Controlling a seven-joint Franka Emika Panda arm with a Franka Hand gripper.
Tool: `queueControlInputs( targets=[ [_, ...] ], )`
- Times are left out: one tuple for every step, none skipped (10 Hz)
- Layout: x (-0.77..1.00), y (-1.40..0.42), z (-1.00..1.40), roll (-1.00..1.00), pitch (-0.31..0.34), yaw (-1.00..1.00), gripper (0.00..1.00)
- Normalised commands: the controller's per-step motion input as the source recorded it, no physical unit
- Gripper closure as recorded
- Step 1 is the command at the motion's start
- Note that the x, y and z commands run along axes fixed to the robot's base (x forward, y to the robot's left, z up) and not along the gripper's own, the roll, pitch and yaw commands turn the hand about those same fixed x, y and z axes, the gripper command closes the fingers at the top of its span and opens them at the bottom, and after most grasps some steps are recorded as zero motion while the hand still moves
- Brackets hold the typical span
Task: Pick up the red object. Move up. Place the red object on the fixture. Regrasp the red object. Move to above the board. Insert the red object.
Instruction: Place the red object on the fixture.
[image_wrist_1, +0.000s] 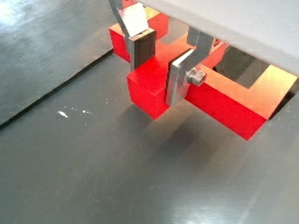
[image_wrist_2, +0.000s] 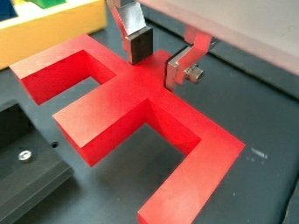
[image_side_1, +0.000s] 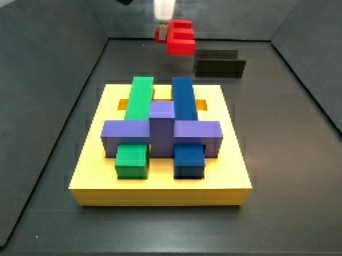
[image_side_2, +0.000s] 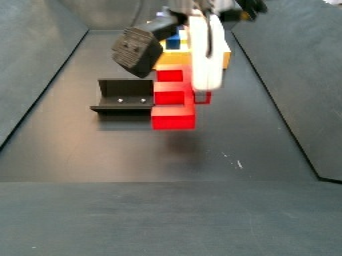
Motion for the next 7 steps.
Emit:
queueControlInputs(
  targets=[
    [0.66, -0.13, 0.2, -0.09, 0.563, 0.35, 1.0],
    [0.63, -0.16, 0.15, -0.07, 0.489, 0.41, 1.0],
    [0.62, -0.16, 0.14, -0.03, 0.437, 0.45, 1.0],
    [0.57, -0.17, 0.13, -0.03, 0.42, 0.49, 1.0],
    [0.57, -0.17, 0.02, -0.1, 0.363, 0.5, 1.0],
    [0.5, -0.2, 0.0, -0.17, 0.343, 0.54, 1.0],
    [0.45, -0.21, 0.0, -0.23, 0.34, 0.57, 1.0]
  ],
)
